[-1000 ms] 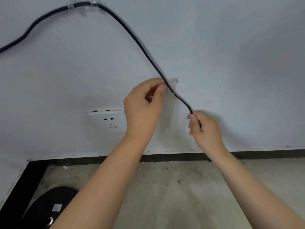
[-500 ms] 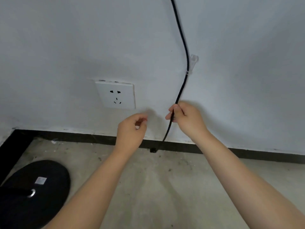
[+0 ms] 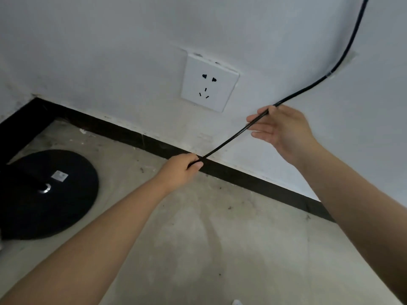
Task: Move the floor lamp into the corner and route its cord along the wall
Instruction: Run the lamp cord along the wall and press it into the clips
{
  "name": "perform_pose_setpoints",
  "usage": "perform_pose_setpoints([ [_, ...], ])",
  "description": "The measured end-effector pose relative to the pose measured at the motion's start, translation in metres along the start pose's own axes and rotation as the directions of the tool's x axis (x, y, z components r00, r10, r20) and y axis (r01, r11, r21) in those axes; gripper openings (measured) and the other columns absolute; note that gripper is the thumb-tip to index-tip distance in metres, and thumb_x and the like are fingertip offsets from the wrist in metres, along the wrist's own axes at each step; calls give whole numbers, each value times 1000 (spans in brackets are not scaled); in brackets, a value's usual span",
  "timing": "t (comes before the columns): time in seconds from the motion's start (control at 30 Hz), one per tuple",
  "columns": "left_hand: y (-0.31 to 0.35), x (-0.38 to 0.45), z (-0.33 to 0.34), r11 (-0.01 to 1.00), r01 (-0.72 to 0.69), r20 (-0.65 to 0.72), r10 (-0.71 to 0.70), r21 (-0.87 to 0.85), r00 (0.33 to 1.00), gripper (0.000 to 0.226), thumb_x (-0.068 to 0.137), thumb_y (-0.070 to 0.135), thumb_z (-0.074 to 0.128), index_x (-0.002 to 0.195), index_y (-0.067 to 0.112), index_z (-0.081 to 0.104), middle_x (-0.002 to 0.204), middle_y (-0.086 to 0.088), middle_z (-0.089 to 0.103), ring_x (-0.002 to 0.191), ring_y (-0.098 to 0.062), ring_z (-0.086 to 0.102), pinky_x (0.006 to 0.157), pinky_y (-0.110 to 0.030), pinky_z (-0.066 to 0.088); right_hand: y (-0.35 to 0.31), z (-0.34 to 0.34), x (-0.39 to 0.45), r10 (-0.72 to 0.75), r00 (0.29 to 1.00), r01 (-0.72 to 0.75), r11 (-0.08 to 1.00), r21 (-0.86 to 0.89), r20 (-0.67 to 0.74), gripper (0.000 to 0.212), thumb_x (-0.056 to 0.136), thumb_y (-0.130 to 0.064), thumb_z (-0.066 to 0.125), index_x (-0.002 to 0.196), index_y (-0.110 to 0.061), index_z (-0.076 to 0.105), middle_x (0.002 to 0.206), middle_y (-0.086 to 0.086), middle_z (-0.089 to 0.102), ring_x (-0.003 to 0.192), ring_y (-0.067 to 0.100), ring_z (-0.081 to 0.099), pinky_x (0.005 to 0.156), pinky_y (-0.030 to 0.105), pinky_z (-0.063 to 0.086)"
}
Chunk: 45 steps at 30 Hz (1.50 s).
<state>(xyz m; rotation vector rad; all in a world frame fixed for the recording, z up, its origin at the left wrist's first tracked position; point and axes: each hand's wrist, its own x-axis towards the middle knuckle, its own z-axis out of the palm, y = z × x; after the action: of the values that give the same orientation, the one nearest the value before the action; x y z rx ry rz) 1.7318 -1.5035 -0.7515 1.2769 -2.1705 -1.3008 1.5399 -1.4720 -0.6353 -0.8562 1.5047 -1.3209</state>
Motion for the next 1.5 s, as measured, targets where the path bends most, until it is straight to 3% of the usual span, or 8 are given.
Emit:
perform_pose_setpoints([
  [0.13, -25, -9, -10, 998, 3, 12, -4, 65, 1000, 17, 93, 10, 47, 81, 4, 57, 59, 6, 40, 58, -12, 39, 50, -24, 25, 26, 10, -2, -87, 988, 72, 990, -119, -131, 28, 88, -6, 42, 65, -19, 51, 53, -7, 67, 54, 7, 64, 53, 20, 53],
  [0.3, -31, 1, -13, 997, -28, -131, 37, 71, 991, 18, 92, 11, 49, 84, 0, 61, 73, -11, 52, 70, -23, 47, 64, -28, 33, 85, 48, 0, -51, 998, 35, 960, -278, -49, 25, 89, -13, 47, 66, -19, 55, 67, 1, 59, 46, 1, 59, 43, 13, 50],
  [0.47, -28, 8, -16, 973, -74, -244, 127, 217, 961, 25, 94, 13, 45, 89, -3, 64, 73, -18, 58, 72, -30, 53, 58, -27, 33, 98, 75, 18, 17, 990, -31, 995, -92, -141, 26, 86, -12, 53, 60, -14, 55, 61, 4, 52, 37, 5, 49, 38, 15, 44],
  [0.6, -26, 19, -25, 857, -66, -163, 172, 511, 972, 20, 93, 6, 43, 94, 2, 62, 62, -5, 46, 73, -28, 52, 53, -25, 28, 95, 73, 26, 30, 982, -23, 999, 39, -188, 22, 85, -8, 54, 63, -13, 56, 60, 6, 54, 35, 5, 51, 38, 15, 46],
  [0.73, -23, 30, -23, 774, -101, -163, 256, 626, 953, 19, 92, 5, 44, 96, 6, 62, 89, -14, 63, 84, -31, 57, 57, -27, 25, 93, 67, 36, 25, 978, -35, 998, -45, -205, 19, 85, -8, 54, 68, -15, 58, 62, 6, 58, 38, 3, 58, 42, 14, 50],
  [1.03, -36, 31, 5, 983, -76, -181, 106, 168, 978, 22, 90, 3, 47, 101, 6, 66, 103, -18, 65, 100, -32, 55, 93, -44, 43, 114, 51, 31, -216, 943, 90, 899, -429, -255, 30, 85, -19, 55, 56, -14, 55, 53, -3, 56, 37, -6, 54, 45, 8, 45],
  [1.3, -45, 43, 2, 982, -52, -264, 99, 179, 959, 24, 91, 5, 48, 111, 3, 61, 92, -27, 62, 88, -37, 57, 75, -39, 49, 117, 60, 49, -157, 938, 32, 926, -376, -308, 35, 85, -20, 56, 50, -21, 52, 52, -4, 56, 31, -3, 53, 39, 9, 43],
  [1.5, -38, 46, 5, 965, -28, -387, 131, 260, 913, 21, 90, 7, 51, 105, 2, 65, 88, -26, 68, 84, -37, 61, 69, -40, 50, 123, 65, 48, -117, 938, -18, 923, -385, -325, 35, 86, -18, 54, 51, -15, 51, 49, -2, 53, 36, 4, 55, 58, 33, 52],
])
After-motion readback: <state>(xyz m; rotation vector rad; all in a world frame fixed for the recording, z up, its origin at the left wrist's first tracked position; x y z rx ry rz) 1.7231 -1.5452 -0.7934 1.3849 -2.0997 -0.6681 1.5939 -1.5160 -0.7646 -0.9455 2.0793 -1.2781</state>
